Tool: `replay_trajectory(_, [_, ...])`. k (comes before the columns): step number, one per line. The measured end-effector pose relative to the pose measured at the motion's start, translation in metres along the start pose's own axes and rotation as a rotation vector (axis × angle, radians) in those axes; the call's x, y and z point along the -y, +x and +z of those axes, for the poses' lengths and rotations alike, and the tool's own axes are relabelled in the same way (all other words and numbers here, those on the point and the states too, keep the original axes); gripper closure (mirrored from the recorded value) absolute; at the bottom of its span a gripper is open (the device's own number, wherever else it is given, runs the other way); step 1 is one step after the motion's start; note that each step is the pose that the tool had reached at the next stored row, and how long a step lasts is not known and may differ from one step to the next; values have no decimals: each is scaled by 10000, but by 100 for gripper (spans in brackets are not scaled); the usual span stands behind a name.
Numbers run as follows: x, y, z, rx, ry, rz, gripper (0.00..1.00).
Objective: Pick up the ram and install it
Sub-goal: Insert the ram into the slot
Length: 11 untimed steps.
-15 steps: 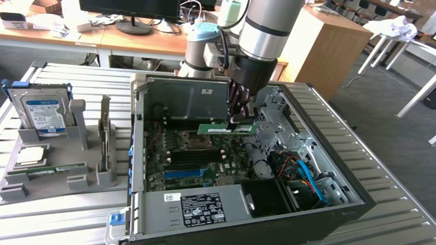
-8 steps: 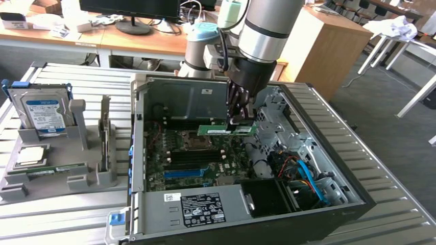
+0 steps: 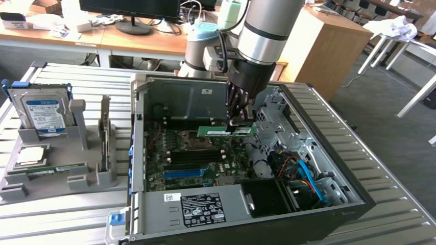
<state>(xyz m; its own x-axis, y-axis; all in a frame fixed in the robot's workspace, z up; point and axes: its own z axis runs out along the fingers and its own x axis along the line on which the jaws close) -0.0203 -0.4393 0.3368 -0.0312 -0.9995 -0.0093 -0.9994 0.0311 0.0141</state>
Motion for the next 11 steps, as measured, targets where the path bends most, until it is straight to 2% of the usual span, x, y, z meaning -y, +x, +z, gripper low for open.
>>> replay_trajectory(11, [0, 1, 44, -5, 1, 0, 88])
